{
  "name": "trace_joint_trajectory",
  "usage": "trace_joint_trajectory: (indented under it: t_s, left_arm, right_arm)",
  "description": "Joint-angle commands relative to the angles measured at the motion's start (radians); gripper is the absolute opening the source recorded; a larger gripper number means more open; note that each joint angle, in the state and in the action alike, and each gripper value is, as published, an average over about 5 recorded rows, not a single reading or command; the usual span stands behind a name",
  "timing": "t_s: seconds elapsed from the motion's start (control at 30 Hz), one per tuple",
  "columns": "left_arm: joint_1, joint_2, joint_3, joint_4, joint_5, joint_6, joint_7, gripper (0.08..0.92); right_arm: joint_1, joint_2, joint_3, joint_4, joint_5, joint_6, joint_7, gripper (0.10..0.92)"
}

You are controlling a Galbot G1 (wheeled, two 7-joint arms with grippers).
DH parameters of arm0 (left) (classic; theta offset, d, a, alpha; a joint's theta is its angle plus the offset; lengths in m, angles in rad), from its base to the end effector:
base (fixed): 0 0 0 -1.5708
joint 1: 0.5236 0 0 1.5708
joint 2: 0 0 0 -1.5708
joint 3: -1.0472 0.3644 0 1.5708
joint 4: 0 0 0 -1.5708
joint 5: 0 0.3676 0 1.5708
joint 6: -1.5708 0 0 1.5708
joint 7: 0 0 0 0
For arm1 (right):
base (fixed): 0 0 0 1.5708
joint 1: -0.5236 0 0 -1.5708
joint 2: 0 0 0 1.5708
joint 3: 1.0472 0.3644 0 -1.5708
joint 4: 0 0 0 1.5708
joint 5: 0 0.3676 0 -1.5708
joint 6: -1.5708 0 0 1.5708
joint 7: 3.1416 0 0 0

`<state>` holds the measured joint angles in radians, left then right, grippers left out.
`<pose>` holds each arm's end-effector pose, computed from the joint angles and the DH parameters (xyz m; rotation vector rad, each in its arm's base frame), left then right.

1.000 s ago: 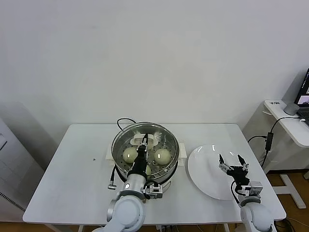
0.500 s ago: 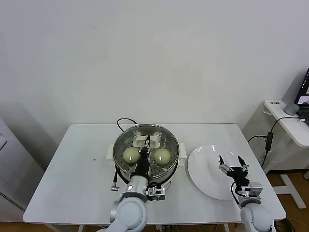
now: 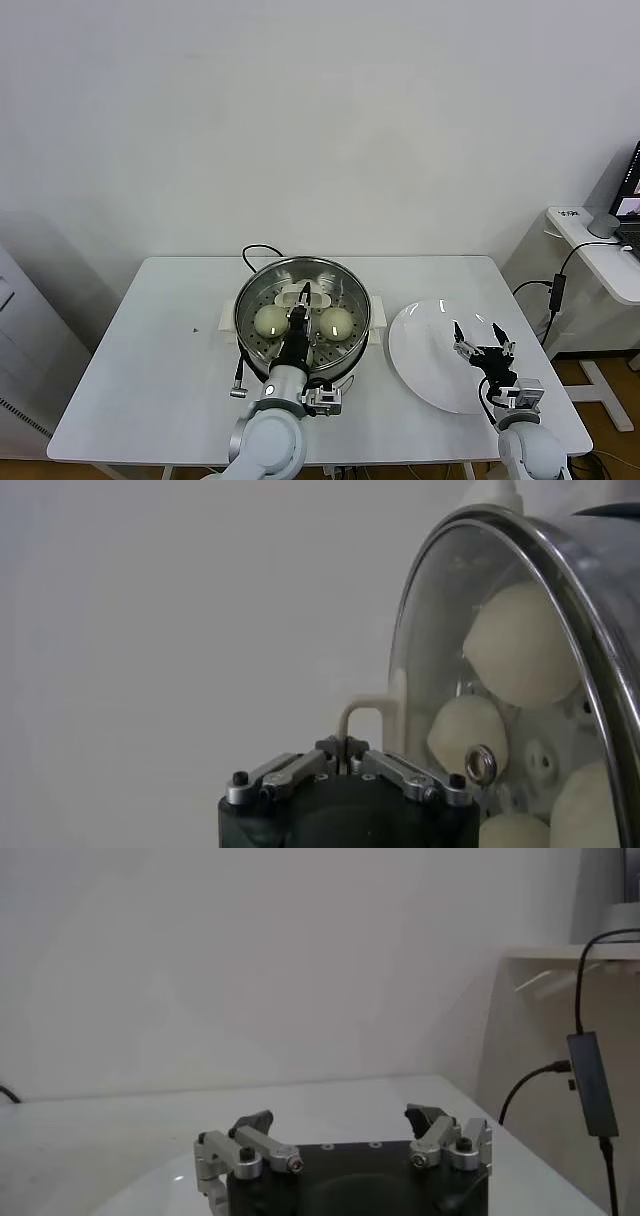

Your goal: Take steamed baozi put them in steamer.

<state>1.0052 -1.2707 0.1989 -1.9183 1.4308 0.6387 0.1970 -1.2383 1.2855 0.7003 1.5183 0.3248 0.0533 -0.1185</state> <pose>0.2715 -0.1476 -0.2849 0.1353 2.1594 2.1354 0.2883 -0.1699 -0.4123 -0.1055 -3.0068 -0.0439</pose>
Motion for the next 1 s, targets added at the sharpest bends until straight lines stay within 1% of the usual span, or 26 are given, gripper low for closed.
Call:
trace_joint_trajectory:
  t_s: [0.03,0.13,0.27,0.4,0.5,0.57,0.67,0.73,0.8,0.87,0.93,1.0]
  left_arm:
    - [0.022,0.012,0.0,-0.03,-0.118,0.011,-0.034,0.124]
    - [0.045,0.027,-0.009,-0.1,-0.226,0.009,-0.018,0.192]
    - [0.081,0.063,-0.053,-0.23,-0.471,-0.021,0.046,0.313]
    - [0.083,0.085,-0.177,-0.358,-0.9,-0.113,0.103,0.425]
    - [0.057,0.113,-0.314,-0.385,-1.338,-0.194,0.116,0.512]
    - [0.055,0.132,-0.412,-0.384,-1.619,-0.219,0.091,0.573]
    - [0.079,0.13,-0.572,-0.378,-1.958,-0.215,0.0,0.659]
    - [0.098,0.121,-0.684,-0.365,-2.115,-0.205,-0.061,0.711]
    - [0.119,0.125,-0.792,-0.335,-2.208,-0.201,-0.1,0.767]
    - [0.137,0.142,-0.871,-0.291,-2.234,-0.202,-0.129,0.803]
    - [0.16,0.166,-0.928,-0.242,-2.223,-0.205,-0.145,0.816]
    - [0.188,0.197,-0.96,-0.19,-2.154,-0.212,-0.152,0.821]
  right_arm:
    - [0.0,0.0,0.001,0.0,0.0,0.001,-0.002,0.823]
    - [0.001,-0.001,0.002,-0.001,0.0,0.002,-0.004,0.823]
    - [0.004,-0.004,0.003,-0.003,0.003,0.003,-0.006,0.823]
    - [0.008,-0.008,0.005,-0.004,0.009,0.007,-0.016,0.823]
    - [0.007,-0.008,0.003,0.001,0.026,0.004,-0.034,0.823]
    - [0.005,-0.01,0.0,0.014,0.04,-0.005,-0.045,0.823]
    - [0.006,-0.018,-0.006,0.036,0.05,-0.022,-0.041,0.823]
    - [0.008,-0.026,-0.012,0.048,0.056,-0.027,-0.03,0.823]
    - [0.009,-0.033,-0.021,0.06,0.063,-0.022,-0.018,0.823]
    - [0.009,-0.034,-0.026,0.071,0.065,-0.021,-0.008,0.823]
    - [0.006,-0.031,-0.029,0.082,0.071,-0.027,0.002,0.823]
    - [0.003,-0.026,-0.031,0.091,0.08,-0.034,0.01,0.823]
